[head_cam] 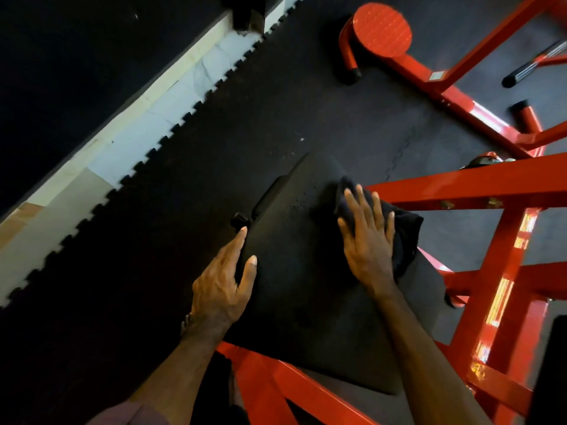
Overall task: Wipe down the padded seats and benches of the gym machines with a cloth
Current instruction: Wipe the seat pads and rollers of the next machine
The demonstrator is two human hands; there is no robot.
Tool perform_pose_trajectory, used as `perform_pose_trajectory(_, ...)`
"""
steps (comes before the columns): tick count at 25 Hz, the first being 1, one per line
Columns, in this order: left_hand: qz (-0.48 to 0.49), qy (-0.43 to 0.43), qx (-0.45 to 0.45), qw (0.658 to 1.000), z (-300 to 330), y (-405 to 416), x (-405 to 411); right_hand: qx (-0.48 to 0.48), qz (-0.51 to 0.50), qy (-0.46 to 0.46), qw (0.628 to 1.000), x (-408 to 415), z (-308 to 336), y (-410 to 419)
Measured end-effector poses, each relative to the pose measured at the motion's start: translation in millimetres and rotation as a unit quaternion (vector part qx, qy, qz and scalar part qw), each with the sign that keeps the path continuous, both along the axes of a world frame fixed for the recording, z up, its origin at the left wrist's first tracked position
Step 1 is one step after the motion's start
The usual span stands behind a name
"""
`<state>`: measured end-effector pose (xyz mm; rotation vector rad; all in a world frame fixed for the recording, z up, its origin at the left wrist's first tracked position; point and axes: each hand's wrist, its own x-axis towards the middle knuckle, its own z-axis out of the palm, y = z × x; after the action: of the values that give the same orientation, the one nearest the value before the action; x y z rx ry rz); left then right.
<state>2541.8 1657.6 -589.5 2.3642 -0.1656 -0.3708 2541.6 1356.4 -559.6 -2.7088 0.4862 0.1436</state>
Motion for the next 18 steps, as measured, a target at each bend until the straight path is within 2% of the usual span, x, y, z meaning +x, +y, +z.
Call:
perform_pose_trajectory(2, 0.000, -0.001, -0.002, 1.000, 2, 0, 0, 0.005, -0.038, 0.015, 0.999, -9, 0, -16)
perform_pose_trajectory(4, 0.004, 0.000, -0.006, 1.000, 3, 0, 1, 0.045, -0.167, 0.017, 0.985, 32, -2, -13)
perform_pose_trajectory(5, 0.005, 0.000, -0.008, 1.000, 3, -1, 1, 0.060, -0.198, 0.020, 0.978, 57, 1, -4)
perform_pose_trajectory(7, 0.003, 0.001, -0.011, 1.000, 3, -1, 0, 0.032, -0.132, 0.016, 0.991, 79, 2, 20)
perform_pose_trajectory(10, 0.004, 0.006, -0.009, 1.000, 3, 1, 1, -0.025, 0.038, -0.007, 0.999, 34, 2, 37)
perform_pose_trajectory(12, 0.003, 0.002, -0.007, 1.000, 2, 1, 1, -0.042, 0.020, -0.004, 0.999, 13, -1, 28)
perform_pose_trajectory(15, 0.010, -0.006, -0.008, 1.000, 3, 1, 2, 0.009, -0.124, 0.005, 0.992, 67, -6, 31)
perform_pose_trajectory(16, 0.010, -0.005, -0.009, 1.000, 3, 1, 2, 0.018, -0.139, 0.010, 0.990, 87, -4, 39)
perform_pose_trajectory(18, 0.014, -0.003, -0.010, 1.000, 3, 1, 2, -0.016, -0.051, 0.008, 0.999, 98, -3, 56)
